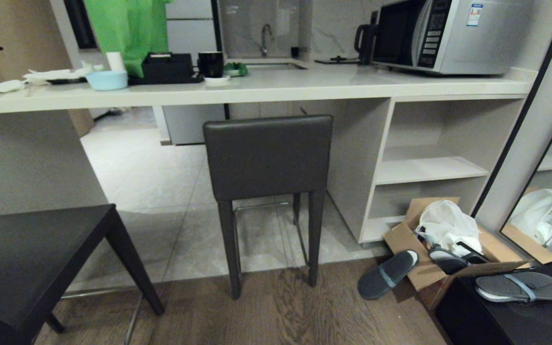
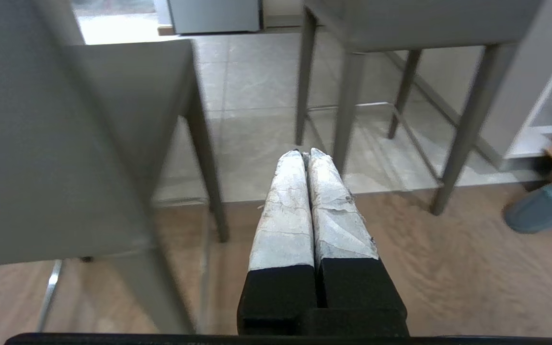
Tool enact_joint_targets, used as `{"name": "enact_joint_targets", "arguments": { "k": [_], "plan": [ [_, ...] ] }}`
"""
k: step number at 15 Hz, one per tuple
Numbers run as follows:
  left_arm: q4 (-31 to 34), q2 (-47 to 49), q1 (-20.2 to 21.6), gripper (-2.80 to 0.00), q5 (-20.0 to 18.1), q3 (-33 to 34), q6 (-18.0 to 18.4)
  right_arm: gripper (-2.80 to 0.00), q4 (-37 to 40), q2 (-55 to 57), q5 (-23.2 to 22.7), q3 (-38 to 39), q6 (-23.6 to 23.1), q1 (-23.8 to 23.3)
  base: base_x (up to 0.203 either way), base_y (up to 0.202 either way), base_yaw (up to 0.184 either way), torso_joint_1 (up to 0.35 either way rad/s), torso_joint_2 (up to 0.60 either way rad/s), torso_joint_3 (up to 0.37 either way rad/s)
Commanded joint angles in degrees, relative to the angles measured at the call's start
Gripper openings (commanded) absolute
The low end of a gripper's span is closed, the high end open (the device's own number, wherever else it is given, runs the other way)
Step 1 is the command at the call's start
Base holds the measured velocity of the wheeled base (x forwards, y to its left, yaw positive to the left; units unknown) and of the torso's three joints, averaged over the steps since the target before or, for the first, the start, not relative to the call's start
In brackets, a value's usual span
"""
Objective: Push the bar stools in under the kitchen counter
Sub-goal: Push the gray chair back under the dining table
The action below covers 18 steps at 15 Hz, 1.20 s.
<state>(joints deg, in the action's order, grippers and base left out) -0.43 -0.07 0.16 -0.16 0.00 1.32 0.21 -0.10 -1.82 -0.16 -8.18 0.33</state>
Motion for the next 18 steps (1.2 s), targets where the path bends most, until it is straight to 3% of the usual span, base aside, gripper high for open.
{"name": "enact_joint_targets", "arguments": {
  "k": [1,12,18],
  "plan": [
    [-0.04,0.07,0.02,-2.8,-0.02,0.18,0.03,-2.8,-0.03,0.1,-0.03,-0.02,-0.08,0.02,0.0,0.197,-0.001,0.006,-0.01,-0.002],
    [-0.01,-0.01,0.11,-2.8,-0.08,0.18,0.27,-2.8,-0.03,0.1,-0.03,-0.02,0.0,0.02,0.0,0.195,-0.001,0.002,0.0,0.003],
    [0.16,0.07,0.11,-2.8,-0.02,0.18,0.44,-2.8,-0.03,0.1,-0.03,-0.02,0.01,0.02,0.0,0.03,-0.001,0.002,0.0,0.0]
  ]
}}
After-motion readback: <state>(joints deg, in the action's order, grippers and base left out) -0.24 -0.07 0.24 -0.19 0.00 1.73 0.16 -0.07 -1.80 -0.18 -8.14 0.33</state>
